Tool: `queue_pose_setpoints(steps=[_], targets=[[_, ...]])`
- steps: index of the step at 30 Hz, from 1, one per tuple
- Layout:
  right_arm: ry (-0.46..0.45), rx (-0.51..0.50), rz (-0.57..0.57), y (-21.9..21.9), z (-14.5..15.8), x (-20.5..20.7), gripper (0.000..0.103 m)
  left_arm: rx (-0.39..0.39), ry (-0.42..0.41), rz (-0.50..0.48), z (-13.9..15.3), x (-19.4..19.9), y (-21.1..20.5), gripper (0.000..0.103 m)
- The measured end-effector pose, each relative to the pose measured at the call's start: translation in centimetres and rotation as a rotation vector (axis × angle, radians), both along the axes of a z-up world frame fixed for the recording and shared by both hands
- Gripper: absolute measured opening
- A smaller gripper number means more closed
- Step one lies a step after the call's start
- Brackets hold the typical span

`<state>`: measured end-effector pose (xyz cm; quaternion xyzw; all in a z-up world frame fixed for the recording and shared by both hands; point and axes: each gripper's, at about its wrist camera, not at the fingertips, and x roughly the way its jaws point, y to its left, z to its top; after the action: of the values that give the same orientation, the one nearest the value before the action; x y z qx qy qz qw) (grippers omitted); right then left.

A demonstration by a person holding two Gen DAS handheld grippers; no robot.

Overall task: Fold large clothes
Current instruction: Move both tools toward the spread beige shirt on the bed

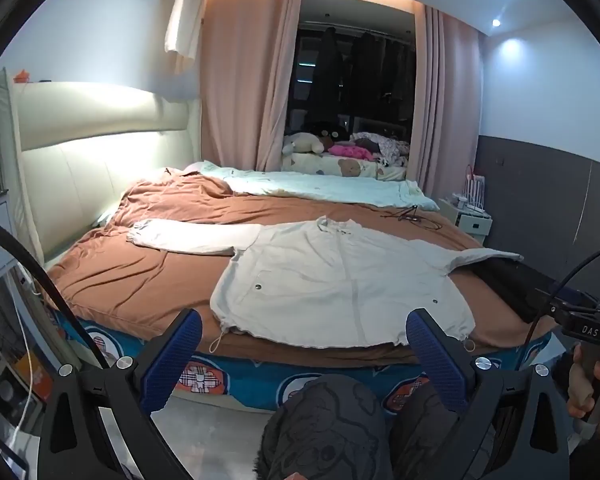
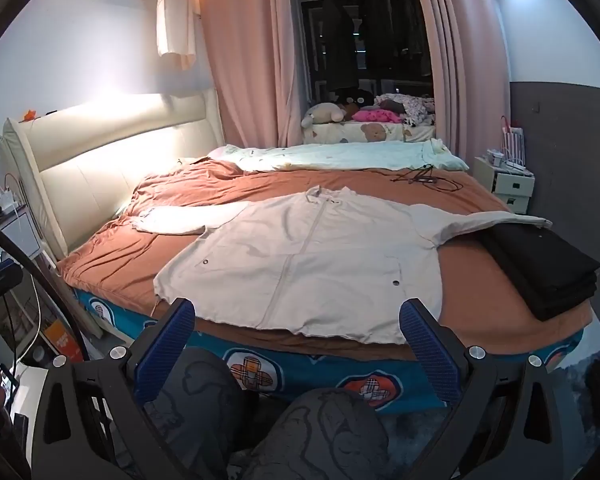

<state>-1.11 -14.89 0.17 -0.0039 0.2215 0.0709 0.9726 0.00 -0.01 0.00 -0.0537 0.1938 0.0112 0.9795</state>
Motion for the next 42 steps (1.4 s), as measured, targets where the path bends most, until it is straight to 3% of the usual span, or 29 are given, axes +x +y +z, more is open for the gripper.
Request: queue_pose_setpoints(steps=[8, 18, 42], targets=[[-0.002, -0.050, 0.004, 1.2, -0.3, 0.0, 0.102, 0.008, 0.030, -0.003, -0.5, 0.2, 0.3, 0.103], [-0.017, -0.033, 0.009, 0.6, -0.3, -0.8, 0.102, -0.023, -0.014, 0.019, -0.6, -1.3, 0.8, 0.103], [-0.001, -0.024, 0.012, 0.4, -0.2, -0.9, 0.102, -0.025, -0.017, 0.006, -0.7, -1.8, 0.8, 0.103]])
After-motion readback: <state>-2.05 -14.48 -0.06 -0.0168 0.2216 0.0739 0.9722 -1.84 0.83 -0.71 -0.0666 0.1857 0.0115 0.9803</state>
